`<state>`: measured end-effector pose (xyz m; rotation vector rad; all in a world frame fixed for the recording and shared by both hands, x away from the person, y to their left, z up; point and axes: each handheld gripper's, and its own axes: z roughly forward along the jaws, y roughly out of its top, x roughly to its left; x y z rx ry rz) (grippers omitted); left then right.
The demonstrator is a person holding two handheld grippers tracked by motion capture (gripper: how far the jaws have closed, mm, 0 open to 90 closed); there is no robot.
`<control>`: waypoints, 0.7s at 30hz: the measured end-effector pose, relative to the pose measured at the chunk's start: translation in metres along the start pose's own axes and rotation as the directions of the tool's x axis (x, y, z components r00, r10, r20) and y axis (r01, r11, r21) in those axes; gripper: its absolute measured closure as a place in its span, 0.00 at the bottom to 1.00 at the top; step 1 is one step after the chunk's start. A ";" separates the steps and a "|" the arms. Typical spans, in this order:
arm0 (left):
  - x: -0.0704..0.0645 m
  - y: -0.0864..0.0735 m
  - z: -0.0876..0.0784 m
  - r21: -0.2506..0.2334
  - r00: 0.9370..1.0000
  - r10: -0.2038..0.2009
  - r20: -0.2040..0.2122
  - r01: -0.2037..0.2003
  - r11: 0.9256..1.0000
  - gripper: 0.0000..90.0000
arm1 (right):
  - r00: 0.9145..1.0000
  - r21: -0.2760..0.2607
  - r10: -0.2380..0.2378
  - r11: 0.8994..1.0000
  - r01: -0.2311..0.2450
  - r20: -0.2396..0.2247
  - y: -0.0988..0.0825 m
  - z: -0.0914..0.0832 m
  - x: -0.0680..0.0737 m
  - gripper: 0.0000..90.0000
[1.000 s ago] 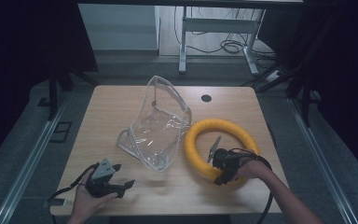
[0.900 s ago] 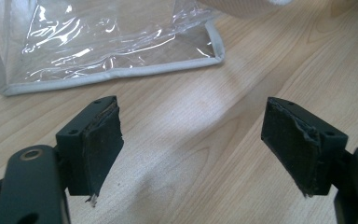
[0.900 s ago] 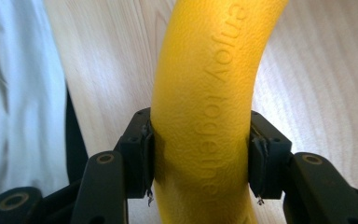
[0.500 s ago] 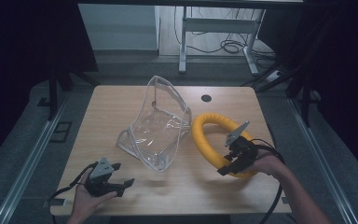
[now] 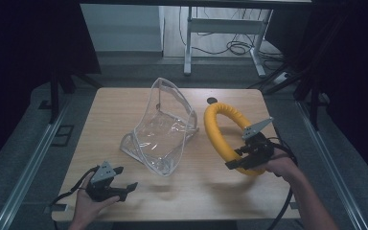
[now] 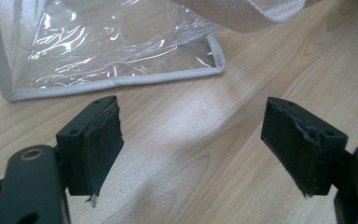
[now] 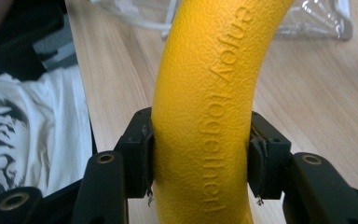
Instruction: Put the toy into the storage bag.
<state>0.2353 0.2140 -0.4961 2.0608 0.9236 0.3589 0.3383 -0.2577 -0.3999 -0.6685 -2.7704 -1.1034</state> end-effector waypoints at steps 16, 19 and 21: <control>0.001 0.000 -0.001 -0.007 1.000 -0.002 -0.005 0.002 1.000 0.22 | 0.999 -0.238 0.027 0.971 -0.020 0.029 0.003 -0.006 0.001 0.56; 0.001 0.000 -0.002 -0.010 1.000 -0.003 -0.007 0.003 1.000 0.22 | 0.999 -0.282 0.029 0.959 -0.016 0.040 0.004 -0.006 0.003 0.56; 0.001 0.000 -0.002 -0.007 1.000 -0.002 -0.007 0.002 1.000 0.22 | 0.999 -0.304 0.031 0.953 -0.018 0.037 0.004 -0.006 0.003 0.56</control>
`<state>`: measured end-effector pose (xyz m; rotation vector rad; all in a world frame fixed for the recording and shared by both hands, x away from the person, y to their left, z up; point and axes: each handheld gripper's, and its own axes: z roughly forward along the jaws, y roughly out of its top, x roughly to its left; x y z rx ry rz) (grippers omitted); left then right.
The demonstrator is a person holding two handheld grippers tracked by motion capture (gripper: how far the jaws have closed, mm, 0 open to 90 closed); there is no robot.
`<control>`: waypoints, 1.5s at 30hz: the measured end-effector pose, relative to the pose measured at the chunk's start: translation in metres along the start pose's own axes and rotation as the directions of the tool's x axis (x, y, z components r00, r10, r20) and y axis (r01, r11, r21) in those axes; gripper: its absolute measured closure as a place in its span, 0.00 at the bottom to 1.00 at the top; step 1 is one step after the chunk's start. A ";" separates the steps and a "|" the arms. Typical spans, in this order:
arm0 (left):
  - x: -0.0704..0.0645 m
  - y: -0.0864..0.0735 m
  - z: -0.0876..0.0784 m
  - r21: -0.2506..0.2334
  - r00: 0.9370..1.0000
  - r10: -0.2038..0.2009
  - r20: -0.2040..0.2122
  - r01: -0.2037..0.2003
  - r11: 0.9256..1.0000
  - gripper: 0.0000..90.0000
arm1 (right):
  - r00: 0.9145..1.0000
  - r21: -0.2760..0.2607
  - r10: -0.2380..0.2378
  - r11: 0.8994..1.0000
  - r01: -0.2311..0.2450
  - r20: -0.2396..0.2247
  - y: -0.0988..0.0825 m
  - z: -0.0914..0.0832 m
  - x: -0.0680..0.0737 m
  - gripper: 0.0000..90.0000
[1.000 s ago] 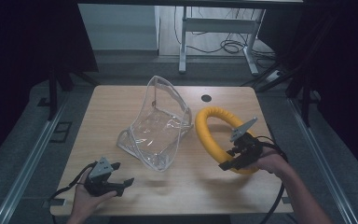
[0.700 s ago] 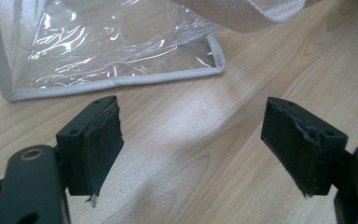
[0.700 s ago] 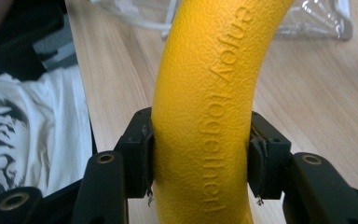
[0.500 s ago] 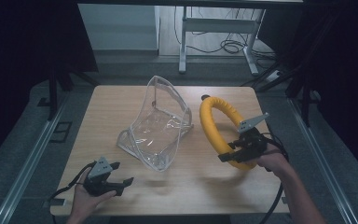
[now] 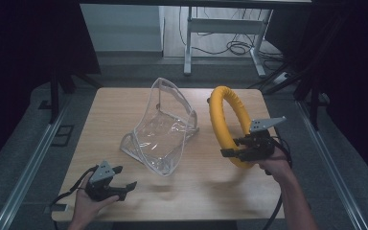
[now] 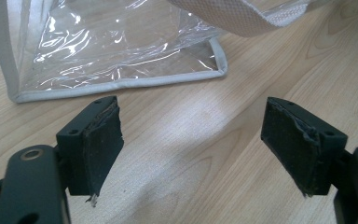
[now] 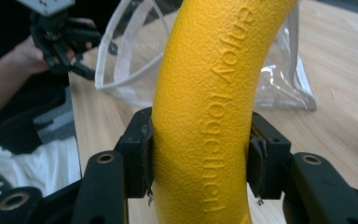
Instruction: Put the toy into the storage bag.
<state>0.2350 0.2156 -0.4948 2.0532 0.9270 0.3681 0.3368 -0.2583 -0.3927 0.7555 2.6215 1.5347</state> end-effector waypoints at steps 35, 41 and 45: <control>0.001 0.000 -0.001 -0.009 1.000 0.013 -0.016 -0.013 1.000 0.23 | 0.995 -0.324 0.070 0.945 -0.045 0.066 0.003 0.015 0.013 0.56; 0.000 -0.001 0.000 -0.006 1.000 0.012 -0.014 -0.012 1.000 0.23 | 0.995 -0.363 0.070 0.931 -0.042 0.065 0.007 0.017 0.018 0.56; 0.000 -0.001 0.000 -0.006 1.000 0.011 -0.014 -0.011 1.000 0.23 | 0.995 -0.404 0.068 0.914 -0.036 0.066 0.010 0.017 0.021 0.56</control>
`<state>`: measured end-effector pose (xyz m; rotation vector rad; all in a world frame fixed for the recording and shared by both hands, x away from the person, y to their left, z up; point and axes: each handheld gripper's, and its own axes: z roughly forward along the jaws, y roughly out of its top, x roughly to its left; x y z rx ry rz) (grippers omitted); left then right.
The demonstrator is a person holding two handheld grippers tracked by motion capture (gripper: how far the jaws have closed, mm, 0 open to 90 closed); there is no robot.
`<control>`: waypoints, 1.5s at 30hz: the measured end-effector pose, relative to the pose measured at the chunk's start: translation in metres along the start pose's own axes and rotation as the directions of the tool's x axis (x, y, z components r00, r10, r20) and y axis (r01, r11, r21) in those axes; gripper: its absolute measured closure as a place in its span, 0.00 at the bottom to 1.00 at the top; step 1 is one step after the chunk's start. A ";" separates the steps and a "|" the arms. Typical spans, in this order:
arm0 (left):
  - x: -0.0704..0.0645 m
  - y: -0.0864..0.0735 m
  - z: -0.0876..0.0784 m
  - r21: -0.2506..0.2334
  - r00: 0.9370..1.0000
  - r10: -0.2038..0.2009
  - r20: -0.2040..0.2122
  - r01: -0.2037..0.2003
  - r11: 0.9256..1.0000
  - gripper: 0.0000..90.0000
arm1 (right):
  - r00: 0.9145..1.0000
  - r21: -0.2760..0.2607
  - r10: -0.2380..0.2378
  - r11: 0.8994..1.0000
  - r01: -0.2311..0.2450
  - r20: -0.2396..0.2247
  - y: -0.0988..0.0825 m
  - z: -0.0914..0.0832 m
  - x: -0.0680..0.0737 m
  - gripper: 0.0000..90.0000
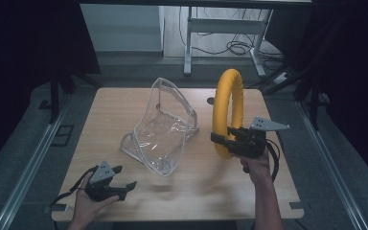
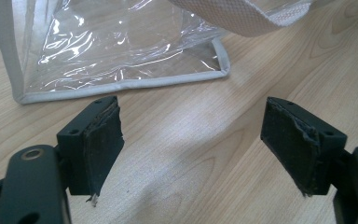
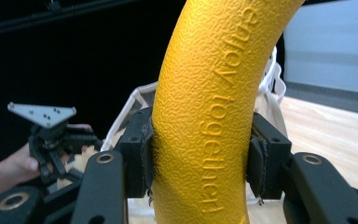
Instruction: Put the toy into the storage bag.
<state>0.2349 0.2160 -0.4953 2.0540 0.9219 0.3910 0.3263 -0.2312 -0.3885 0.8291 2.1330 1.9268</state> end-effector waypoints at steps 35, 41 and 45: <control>0.000 -0.001 0.000 0.014 1.000 0.003 -0.009 -0.003 1.000 0.23 | 1.000 -0.157 0.015 0.987 -0.019 -0.025 0.023 0.023 0.020 0.56; -0.001 -0.001 0.001 0.017 1.000 0.003 -0.007 -0.003 1.000 0.23 | 1.000 -0.173 0.002 0.985 -0.006 -0.024 0.028 0.025 0.023 0.56; -0.001 -0.002 0.001 0.023 1.000 0.007 -0.008 -0.007 1.000 0.22 | 1.000 -0.178 -0.001 0.984 -0.003 -0.024 0.031 0.027 0.026 0.56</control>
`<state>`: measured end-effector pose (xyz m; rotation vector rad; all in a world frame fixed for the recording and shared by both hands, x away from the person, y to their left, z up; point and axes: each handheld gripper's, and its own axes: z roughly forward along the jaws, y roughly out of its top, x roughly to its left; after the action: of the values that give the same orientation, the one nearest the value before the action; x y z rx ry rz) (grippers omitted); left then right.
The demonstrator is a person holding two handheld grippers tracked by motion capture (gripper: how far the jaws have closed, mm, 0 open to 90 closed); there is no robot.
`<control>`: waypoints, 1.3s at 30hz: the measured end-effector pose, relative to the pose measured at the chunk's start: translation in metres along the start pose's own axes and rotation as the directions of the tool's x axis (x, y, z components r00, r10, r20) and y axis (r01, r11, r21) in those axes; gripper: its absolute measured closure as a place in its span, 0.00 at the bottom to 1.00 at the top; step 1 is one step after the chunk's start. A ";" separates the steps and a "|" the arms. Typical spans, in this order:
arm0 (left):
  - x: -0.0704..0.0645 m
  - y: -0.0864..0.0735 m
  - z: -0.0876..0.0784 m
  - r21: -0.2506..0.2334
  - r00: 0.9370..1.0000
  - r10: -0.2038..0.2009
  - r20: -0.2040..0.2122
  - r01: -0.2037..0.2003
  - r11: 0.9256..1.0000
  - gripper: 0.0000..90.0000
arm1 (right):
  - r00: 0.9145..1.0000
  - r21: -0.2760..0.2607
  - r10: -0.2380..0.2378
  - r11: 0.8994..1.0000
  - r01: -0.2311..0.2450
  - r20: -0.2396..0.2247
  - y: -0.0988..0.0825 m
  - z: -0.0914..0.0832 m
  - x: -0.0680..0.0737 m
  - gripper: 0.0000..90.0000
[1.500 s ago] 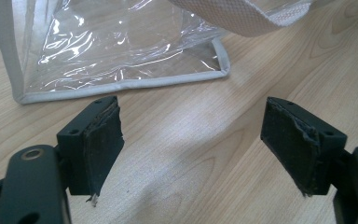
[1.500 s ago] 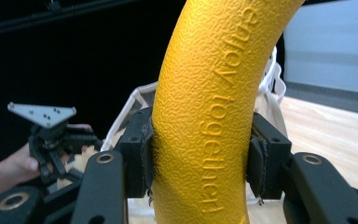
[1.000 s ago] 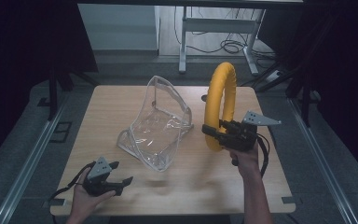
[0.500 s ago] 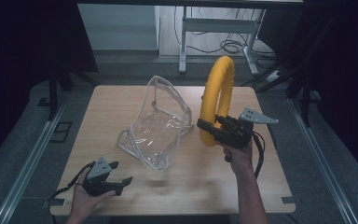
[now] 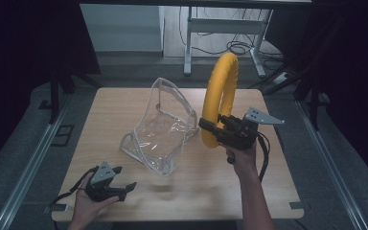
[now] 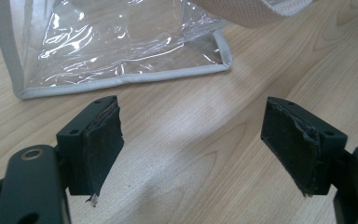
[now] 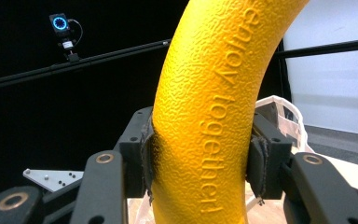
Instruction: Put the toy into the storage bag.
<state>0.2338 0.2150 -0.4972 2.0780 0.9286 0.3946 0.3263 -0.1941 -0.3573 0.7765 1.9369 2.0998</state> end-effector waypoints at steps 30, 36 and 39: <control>0.001 0.000 -0.001 0.005 1.000 0.002 -0.003 -0.002 1.000 0.22 | 0.992 -0.078 -0.103 0.992 0.098 -0.068 0.045 0.035 0.045 0.55; 0.001 0.000 -0.001 0.005 1.000 0.000 -0.002 0.000 1.000 0.22 | 0.985 -0.075 -0.129 0.990 0.120 -0.119 0.049 0.049 0.056 0.55; 0.001 0.000 -0.002 0.007 1.000 0.002 -0.002 -0.002 1.000 0.22 | 0.982 -0.071 -0.122 0.991 0.113 -0.144 0.048 0.057 0.059 0.55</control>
<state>0.2335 0.2166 -0.4959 2.0853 0.9311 0.3953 0.3145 -0.1227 -0.2950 0.4937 1.9255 2.1905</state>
